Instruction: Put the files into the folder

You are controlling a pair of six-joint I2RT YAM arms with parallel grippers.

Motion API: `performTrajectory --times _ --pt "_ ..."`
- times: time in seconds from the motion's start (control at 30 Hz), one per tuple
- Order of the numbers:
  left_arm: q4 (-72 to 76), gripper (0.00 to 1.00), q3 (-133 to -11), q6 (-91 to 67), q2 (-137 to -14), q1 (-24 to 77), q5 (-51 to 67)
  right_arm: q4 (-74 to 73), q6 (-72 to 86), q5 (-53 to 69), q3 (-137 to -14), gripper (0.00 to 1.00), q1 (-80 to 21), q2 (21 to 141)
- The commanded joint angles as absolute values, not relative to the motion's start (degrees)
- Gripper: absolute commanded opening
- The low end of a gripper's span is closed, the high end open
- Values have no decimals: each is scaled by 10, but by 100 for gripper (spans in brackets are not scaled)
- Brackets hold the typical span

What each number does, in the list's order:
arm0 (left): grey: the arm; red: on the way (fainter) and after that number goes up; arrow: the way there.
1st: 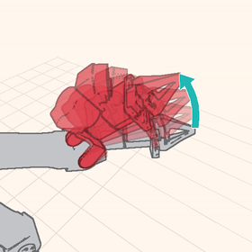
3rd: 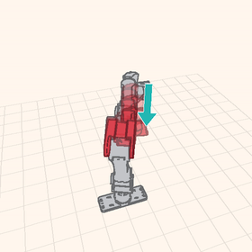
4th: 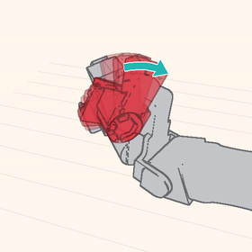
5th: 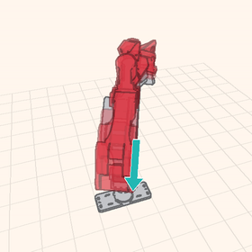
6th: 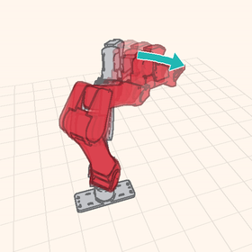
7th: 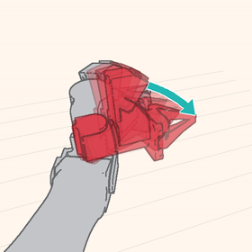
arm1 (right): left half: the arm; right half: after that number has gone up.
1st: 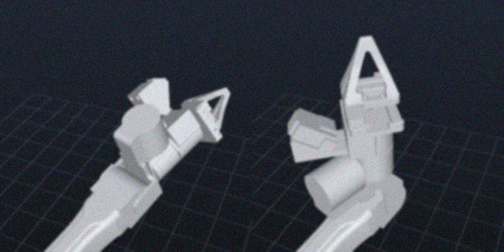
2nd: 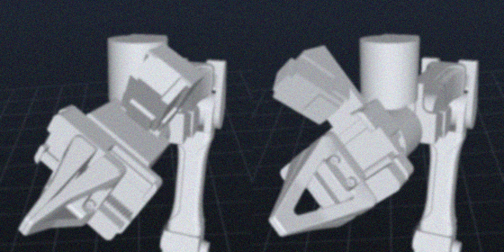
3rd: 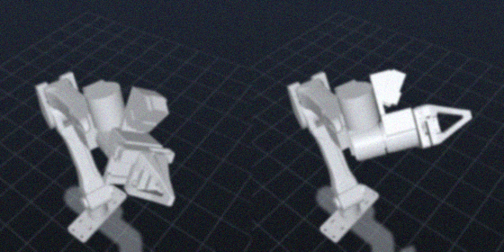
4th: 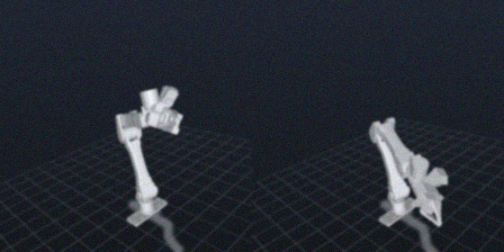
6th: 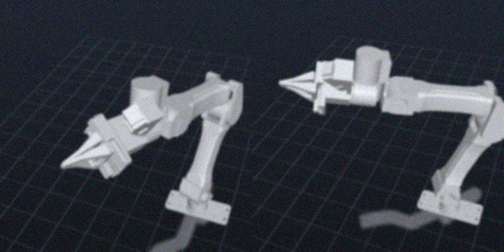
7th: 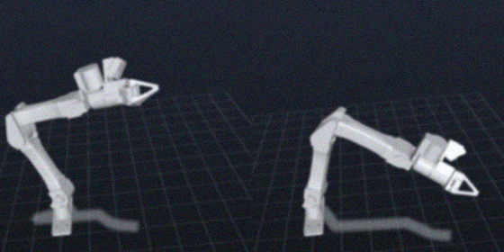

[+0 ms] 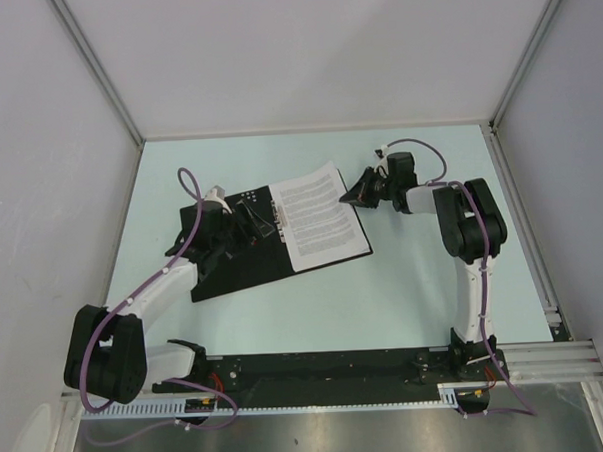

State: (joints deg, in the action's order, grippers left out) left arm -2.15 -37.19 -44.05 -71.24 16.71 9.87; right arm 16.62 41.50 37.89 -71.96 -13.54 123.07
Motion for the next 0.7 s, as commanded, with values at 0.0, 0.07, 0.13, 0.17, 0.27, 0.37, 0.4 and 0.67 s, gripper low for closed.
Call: performTrajectory --times 0.0,0.07,0.13,0.17,0.27,0.37,0.4,0.67 --pt "-2 84 -367 -438 -699 160 112 191 411 368 -716 2 -139 1192" --pt "-3 84 -368 -438 -700 159 115 184 403 364 -716 18 -139 1185" --pt "-3 85 -369 -436 -699 159 118 159 381 351 -717 36 -138 1176" --pt "-2 85 -370 -437 -697 157 120 129 368 342 -718 41 -136 1164" --pt "-10 86 -376 -428 -689 153 130 4 277 290 -719 60 -125 1104" --pt "-18 88 -374 -415 -675 150 124 -117 179 178 -720 73 -123 1050" --pt "-16 88 -373 -415 -669 150 125 -135 160 151 -719 75 -127 1022" --pt "41 88 -403 -439 -723 146 174 -165 169 124 -720 71 -211 993"
